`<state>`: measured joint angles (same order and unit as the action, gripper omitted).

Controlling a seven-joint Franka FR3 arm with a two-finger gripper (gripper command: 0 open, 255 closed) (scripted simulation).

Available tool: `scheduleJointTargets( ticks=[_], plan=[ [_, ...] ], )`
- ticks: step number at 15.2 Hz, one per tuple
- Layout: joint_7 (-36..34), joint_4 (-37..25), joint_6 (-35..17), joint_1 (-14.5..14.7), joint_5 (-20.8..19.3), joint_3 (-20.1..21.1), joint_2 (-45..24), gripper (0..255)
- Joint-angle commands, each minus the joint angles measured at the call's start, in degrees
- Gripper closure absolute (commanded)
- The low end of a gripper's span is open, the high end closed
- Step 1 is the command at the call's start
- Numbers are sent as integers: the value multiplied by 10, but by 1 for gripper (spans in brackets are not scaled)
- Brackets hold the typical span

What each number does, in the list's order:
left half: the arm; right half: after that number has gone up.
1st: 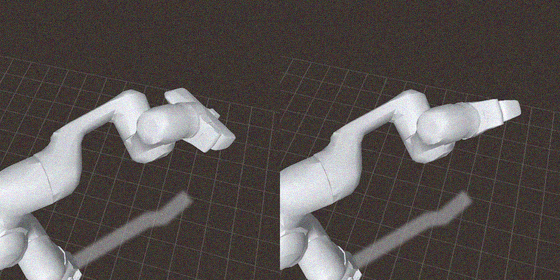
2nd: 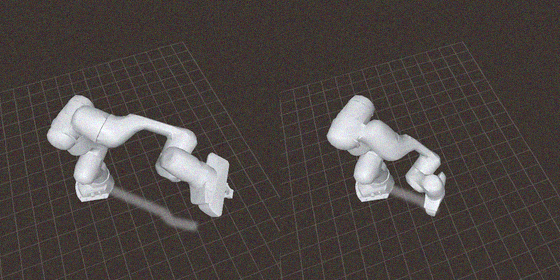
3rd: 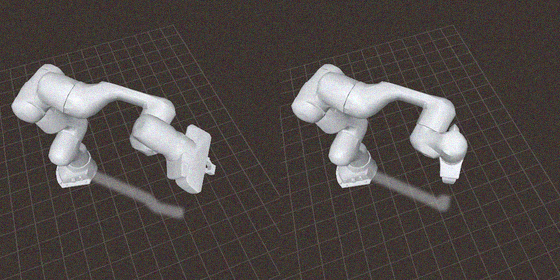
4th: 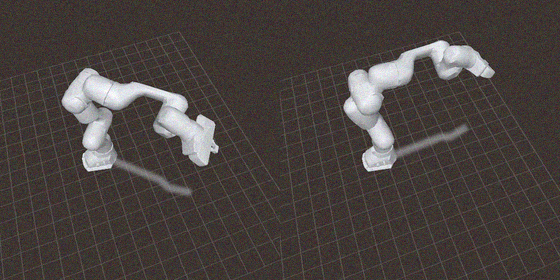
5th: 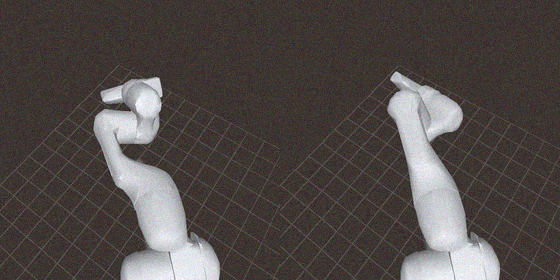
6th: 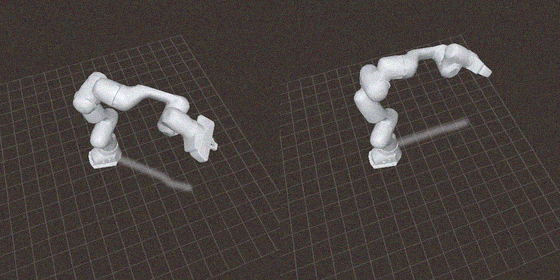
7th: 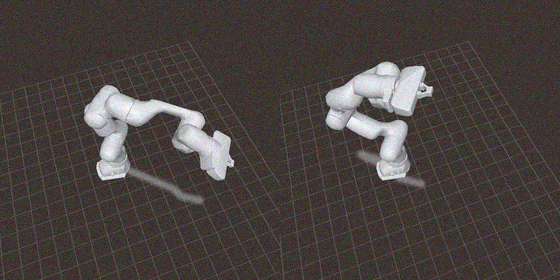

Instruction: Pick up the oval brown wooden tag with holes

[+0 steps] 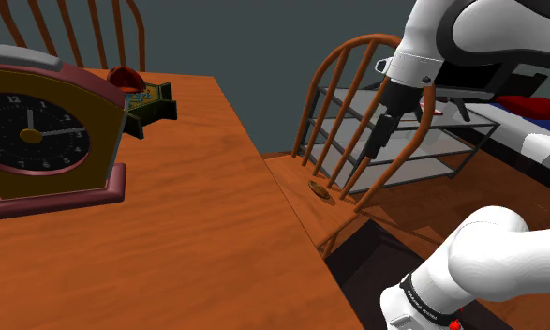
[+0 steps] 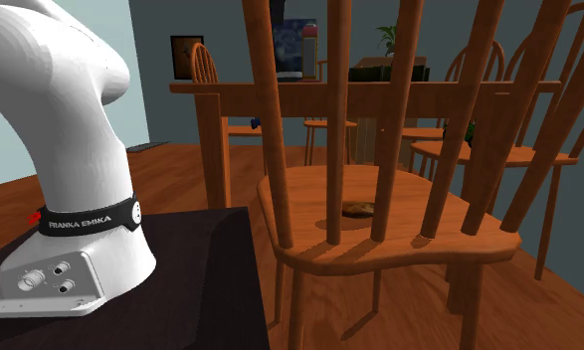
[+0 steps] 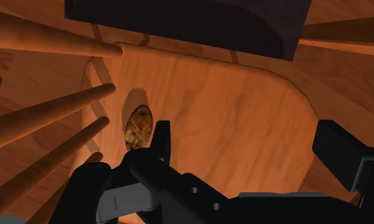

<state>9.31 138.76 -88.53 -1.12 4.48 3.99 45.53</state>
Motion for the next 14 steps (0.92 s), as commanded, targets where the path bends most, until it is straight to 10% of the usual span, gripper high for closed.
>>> scheduleJointTargets(
  ticks=[1,14],
  plan=[
    [0,0,0,0,0,0,0,0],
    [58,106,-287,-29,-22,-43,-163,0]
  ],
)
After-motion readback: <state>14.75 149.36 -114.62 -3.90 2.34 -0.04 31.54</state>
